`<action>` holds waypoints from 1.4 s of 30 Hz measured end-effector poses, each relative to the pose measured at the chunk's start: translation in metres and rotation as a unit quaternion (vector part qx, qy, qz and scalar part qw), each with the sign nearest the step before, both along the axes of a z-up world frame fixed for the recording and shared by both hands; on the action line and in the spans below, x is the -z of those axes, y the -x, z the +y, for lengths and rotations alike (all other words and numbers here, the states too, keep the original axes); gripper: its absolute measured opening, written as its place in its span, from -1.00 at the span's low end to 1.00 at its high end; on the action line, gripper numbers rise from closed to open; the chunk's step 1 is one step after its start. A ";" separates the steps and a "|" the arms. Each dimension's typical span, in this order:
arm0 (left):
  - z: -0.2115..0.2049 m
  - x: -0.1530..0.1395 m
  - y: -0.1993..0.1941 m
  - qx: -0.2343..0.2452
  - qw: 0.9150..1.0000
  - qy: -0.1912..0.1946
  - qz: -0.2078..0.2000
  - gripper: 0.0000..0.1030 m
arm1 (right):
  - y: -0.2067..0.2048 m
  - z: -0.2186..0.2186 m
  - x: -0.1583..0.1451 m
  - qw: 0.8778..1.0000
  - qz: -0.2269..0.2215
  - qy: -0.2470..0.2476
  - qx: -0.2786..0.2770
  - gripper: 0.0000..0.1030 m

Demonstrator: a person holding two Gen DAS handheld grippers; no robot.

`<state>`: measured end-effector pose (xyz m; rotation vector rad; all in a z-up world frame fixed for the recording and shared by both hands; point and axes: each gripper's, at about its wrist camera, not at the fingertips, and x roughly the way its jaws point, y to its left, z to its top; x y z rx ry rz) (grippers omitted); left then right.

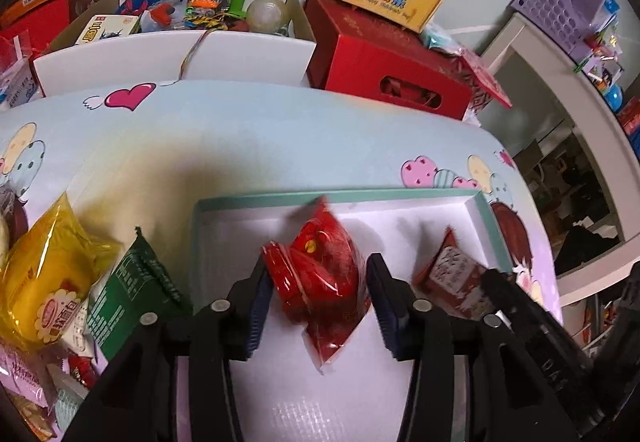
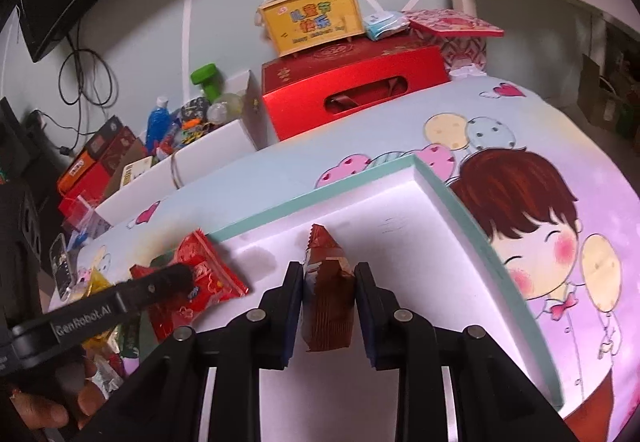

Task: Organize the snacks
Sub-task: 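Carry both packets over the white tray and open both grippers to drop them, then return both tools to the pile and grasp the yellow jelly cup with the right gripper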

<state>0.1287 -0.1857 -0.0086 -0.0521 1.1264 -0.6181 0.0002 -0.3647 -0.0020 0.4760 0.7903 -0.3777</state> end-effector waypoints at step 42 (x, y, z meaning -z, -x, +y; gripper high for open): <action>0.209 -0.042 0.084 -0.187 0.971 -0.103 -0.109 0.87 | -0.004 0.126 -0.035 0.986 0.016 0.099 -0.131 1.00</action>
